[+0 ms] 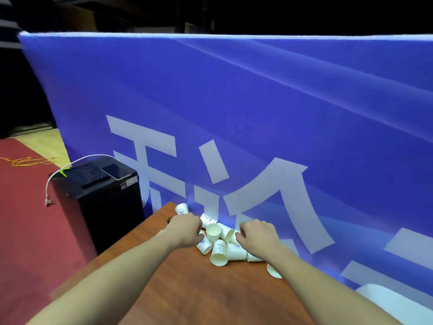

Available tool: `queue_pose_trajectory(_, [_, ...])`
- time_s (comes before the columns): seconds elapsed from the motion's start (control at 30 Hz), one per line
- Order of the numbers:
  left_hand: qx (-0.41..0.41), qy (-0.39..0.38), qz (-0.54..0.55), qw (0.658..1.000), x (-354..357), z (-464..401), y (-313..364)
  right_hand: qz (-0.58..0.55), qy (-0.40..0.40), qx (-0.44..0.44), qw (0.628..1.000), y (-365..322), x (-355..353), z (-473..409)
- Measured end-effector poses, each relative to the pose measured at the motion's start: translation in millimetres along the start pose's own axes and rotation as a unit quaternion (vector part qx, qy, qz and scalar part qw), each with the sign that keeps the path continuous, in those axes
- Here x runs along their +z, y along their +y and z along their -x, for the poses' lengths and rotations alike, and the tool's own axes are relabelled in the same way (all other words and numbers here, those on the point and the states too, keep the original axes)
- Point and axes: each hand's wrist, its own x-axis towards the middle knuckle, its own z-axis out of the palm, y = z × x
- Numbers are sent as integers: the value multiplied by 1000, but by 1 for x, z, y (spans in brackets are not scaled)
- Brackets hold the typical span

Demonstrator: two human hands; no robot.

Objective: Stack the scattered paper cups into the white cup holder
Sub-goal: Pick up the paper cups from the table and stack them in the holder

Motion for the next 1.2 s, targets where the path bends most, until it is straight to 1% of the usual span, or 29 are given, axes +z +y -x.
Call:
queue_pose_trajectory(0.23, [-14, -5, 23, 1000, 30, -26, -59, 14, -43, -17, 999, -42, 28, -45])
queue_pose_trajectory(0.43, [-22, -29, 48, 998, 64, -54, -85, 18, -76, -25, 997, -56, 54, -79])
queue_pose_trajectory(0.63, [-22, -56, 78, 995, 99, -91, -102, 18, -100, -27, 994, -54, 88, -121])
queue_pose_trajectory(0.9, [-57, -110, 118, 985, 151, -153, -122, 15, -128, -22, 991, -43, 145, -186])
queue_pose_trajectory(1.07, [-77, -138, 134, 978, 194, -185, -119, -4, -164, 4, 986, -35, 188, -211])
queue_pose_trajectory(1.2, [-63, -161, 131, 976, 224, -205, -112, 6, -176, -3, 984, -25, 218, -223])
